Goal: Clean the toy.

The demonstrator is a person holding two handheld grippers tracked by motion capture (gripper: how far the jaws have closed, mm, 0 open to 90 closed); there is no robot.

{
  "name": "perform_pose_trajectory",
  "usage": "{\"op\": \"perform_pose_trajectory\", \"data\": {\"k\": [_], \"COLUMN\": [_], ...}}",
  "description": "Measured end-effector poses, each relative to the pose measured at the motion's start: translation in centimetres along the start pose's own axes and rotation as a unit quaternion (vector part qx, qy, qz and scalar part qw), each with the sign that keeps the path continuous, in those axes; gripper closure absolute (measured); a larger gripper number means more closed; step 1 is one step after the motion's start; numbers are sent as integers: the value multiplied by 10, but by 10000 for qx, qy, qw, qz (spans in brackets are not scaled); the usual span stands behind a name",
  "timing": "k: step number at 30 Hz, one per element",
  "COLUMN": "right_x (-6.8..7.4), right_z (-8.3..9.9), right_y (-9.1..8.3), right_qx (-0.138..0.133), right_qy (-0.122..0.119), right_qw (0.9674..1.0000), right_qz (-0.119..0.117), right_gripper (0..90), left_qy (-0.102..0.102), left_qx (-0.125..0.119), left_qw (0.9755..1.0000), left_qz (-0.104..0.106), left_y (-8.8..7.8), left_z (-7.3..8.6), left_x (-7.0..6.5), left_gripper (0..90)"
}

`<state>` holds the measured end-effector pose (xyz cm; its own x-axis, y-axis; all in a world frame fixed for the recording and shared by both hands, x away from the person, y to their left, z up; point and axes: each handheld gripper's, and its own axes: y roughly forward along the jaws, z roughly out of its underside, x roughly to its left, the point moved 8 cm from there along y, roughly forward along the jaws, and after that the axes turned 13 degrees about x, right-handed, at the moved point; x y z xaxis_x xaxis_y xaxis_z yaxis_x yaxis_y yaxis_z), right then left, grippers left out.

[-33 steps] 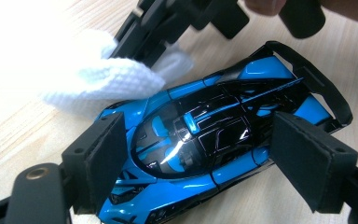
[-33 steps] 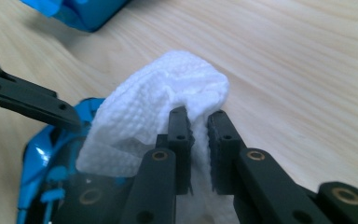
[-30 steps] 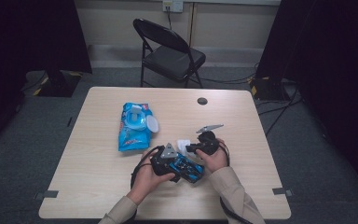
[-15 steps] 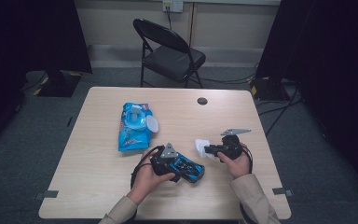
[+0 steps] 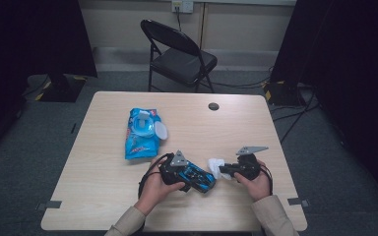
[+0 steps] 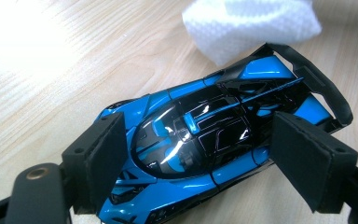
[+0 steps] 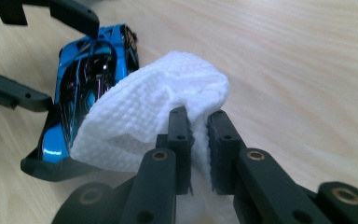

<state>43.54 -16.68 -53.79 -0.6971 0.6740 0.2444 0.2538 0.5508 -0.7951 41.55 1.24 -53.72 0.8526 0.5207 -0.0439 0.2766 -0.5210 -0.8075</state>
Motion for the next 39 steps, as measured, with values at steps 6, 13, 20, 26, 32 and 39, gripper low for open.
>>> {"op": "perform_pose_trajectory", "data": {"k": [6,13,20,26,32,39], "right_x": [9,17,19,22,26,29], "right_z": [0,-10,-16,-24,-34,-44], "right_y": [17,32,37,42,50,56], "right_qx": [158,327,380,423,441,526], "right_qy": [-85,-281,-296,-322,-394,-470], "right_qw": [9997,9989,9987,9985,9982,9975], "right_qz": [-165,-203,-167,-89,-15,10], "right_gripper": [816,818,817,817,817,815], "left_qy": [3,-1,7,15,5,5], "left_qx": [10,-11,1,3,-10,-24], "left_qw": [10000,10000,10000,10000,10000,10000], "left_qz": [2,1,-5,-3,-2,2], "left_y": [0,0,0,0,0,0], "left_z": [0,0,0,0,0,1], "left_x": [0,0,0,0,0,0], "left_gripper": [189,189,189,189,189,189]}}
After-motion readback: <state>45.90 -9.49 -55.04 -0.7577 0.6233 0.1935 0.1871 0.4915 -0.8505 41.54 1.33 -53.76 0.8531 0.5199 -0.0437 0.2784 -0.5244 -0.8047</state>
